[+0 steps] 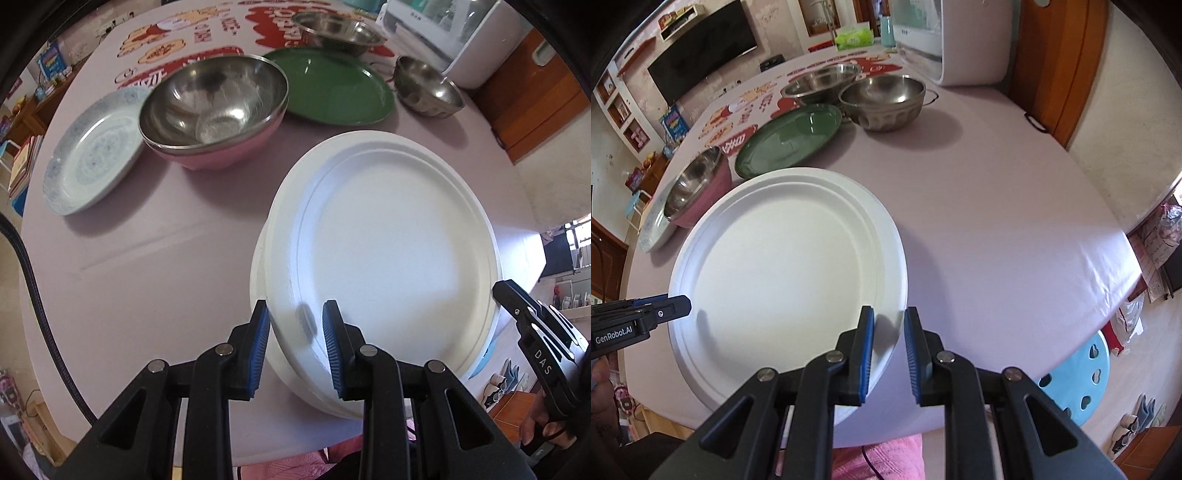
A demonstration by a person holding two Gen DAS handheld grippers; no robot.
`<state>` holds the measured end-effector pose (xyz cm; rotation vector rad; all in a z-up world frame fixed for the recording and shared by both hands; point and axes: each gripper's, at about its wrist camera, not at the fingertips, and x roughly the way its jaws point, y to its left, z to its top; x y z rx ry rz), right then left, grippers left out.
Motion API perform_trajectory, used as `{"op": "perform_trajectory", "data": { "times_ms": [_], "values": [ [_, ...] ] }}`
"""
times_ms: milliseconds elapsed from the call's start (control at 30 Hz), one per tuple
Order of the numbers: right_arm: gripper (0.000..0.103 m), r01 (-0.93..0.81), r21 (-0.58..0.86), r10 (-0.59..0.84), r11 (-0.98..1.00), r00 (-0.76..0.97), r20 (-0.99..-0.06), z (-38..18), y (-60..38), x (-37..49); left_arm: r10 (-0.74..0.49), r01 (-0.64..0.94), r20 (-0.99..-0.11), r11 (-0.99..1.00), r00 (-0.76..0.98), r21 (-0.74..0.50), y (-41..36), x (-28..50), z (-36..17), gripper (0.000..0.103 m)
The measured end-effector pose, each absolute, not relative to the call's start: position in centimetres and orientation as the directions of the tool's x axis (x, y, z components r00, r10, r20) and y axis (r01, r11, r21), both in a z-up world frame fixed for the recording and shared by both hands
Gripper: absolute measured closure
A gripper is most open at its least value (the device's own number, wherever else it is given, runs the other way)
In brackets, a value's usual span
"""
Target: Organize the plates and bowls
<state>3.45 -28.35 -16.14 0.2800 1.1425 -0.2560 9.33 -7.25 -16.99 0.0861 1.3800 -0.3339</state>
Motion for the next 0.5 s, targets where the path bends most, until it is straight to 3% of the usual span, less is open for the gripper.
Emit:
{"op": "perform_trajectory", "data": {
  "times_ms": [500],
  "values": [
    [0.085,0.280,0.077,-0.032,0.957,0.366,-0.930,-16.7,-28.2,4.9,-0.159,0.216,-0.980,0.968,0.117,-0.131,-7.2,10.3,-18.5,0.076]
  ]
}}
